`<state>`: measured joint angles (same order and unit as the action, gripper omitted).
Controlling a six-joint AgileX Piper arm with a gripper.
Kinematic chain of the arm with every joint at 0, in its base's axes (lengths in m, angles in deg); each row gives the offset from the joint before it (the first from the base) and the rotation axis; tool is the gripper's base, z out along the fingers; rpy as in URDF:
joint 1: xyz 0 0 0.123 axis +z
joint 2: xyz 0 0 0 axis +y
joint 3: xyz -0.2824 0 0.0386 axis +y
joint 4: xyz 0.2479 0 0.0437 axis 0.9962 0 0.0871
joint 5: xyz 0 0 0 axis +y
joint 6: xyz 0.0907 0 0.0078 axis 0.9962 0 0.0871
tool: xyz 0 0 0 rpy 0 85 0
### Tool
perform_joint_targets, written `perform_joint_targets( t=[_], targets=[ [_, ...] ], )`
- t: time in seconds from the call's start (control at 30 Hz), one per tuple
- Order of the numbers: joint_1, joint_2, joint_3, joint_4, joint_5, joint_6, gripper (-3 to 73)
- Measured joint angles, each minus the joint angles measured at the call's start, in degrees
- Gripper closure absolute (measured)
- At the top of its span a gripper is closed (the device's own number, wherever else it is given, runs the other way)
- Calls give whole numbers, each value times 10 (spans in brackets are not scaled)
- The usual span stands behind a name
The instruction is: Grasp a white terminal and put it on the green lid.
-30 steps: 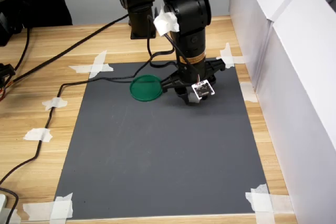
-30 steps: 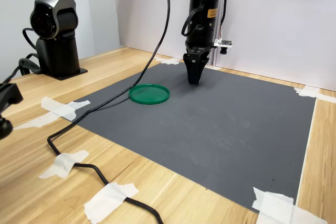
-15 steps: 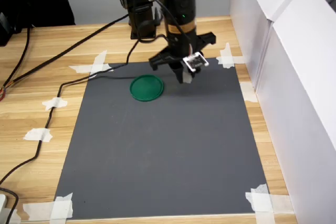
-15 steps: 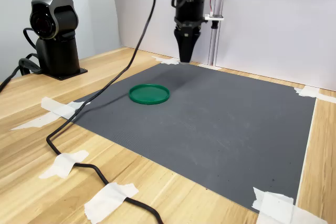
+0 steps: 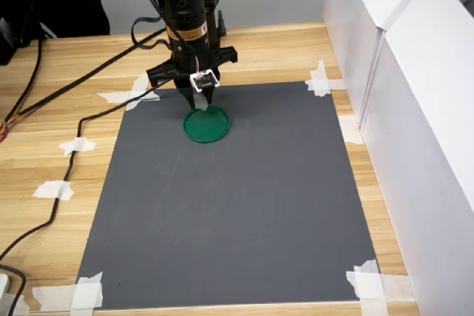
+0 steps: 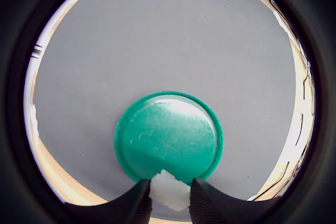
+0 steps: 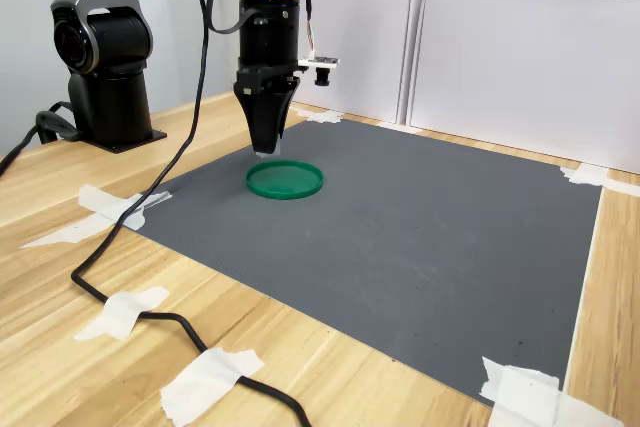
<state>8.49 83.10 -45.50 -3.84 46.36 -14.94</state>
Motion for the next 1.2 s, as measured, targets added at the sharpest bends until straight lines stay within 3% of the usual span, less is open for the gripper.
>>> perform_joint_targets(
  t=[0.47,0.6,0.77,0.9,1.03,1.13,1.2],
  targets=[
    [0,21,21,0,-55,-20,420],
    [0,22,22,0,-63,-21,342],
    [0,18,22,0,-68,-17,191],
    [0,-7,22,5,-67,-14,155],
    [-6,-70,23,23,-63,-14,205],
    [-34,-138,24,44,-62,-10,339],
    [-71,-192,24,51,-68,-10,470]
  ],
)
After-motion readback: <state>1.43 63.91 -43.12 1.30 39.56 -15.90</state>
